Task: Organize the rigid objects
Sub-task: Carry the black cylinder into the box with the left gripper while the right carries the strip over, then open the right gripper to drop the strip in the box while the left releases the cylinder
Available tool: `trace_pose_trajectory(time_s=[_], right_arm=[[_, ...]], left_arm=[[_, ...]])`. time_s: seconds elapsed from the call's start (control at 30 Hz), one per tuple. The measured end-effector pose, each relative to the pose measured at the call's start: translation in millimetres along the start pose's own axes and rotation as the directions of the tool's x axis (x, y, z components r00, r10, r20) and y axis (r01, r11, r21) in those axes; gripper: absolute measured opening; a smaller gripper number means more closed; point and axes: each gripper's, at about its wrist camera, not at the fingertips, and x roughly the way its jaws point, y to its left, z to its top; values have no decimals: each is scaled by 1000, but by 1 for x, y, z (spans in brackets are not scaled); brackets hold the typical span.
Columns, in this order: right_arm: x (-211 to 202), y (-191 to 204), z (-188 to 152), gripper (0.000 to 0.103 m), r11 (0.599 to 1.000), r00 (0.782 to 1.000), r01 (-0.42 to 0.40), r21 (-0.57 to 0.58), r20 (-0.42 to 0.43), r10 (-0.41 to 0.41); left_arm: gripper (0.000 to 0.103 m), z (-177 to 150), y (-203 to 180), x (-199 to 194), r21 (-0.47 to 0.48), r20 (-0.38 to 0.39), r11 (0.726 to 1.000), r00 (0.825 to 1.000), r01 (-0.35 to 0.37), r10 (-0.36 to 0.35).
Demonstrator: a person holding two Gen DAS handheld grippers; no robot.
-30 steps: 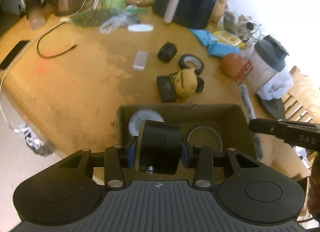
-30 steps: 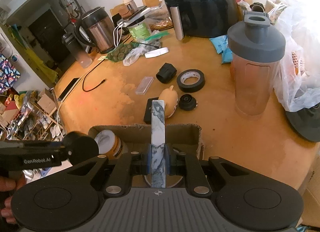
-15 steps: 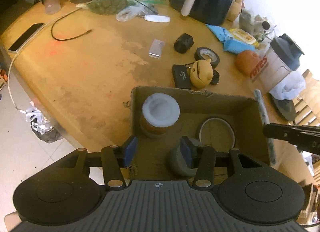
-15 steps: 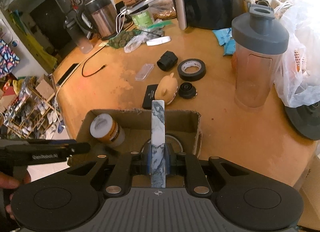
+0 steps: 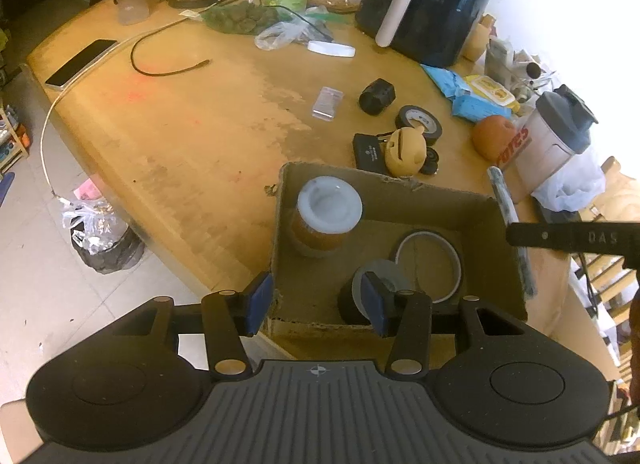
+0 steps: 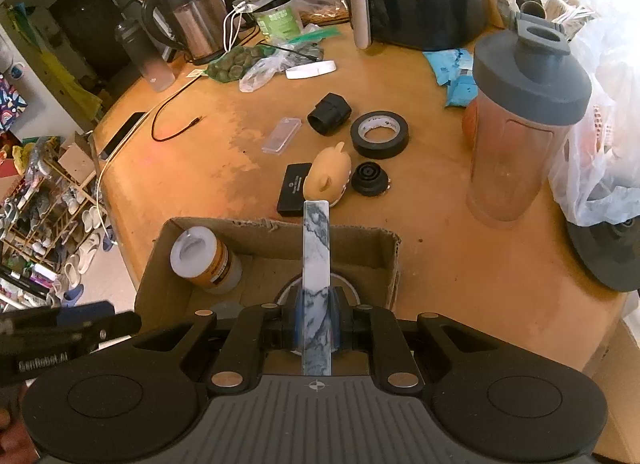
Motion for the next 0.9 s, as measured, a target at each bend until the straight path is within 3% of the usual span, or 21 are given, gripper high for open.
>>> trace_pose_trajectory(time_s=[0.13,0.17,0.23,0.33,0.43,0.53,0.9], right_arm=[[3,2,6,21,999,999,39,31,-25,-38],[4,1,7,28,998,998,50,42,-34,-49],[6,1,7,62,996,996,80,42,-41,-78],[7,3,5,84,992,992,124,11,-35,-123],[8,6,3,95,991,990,133,-8,-41,-133],[11,8,1,103,988,987,149,-31,-52,-151],[23,9,-12,103,987,980,147,-64,-128,-154]], left_arm=[[48,-2,4,-4,-17,6,1000,1000,-9,9],[48,-3,4,-5,-20,7,1000,1000,-10,10],[48,-3,5,-7,-23,10,1000,1000,-13,13],[48,-4,6,-8,-26,11,999,1000,-20,21],[48,-3,5,-7,-25,7,999,1000,-22,22],[48,-1,1,-6,-13,3,1000,1000,-26,26],[48,9,-12,3,58,-41,997,998,-46,48]])
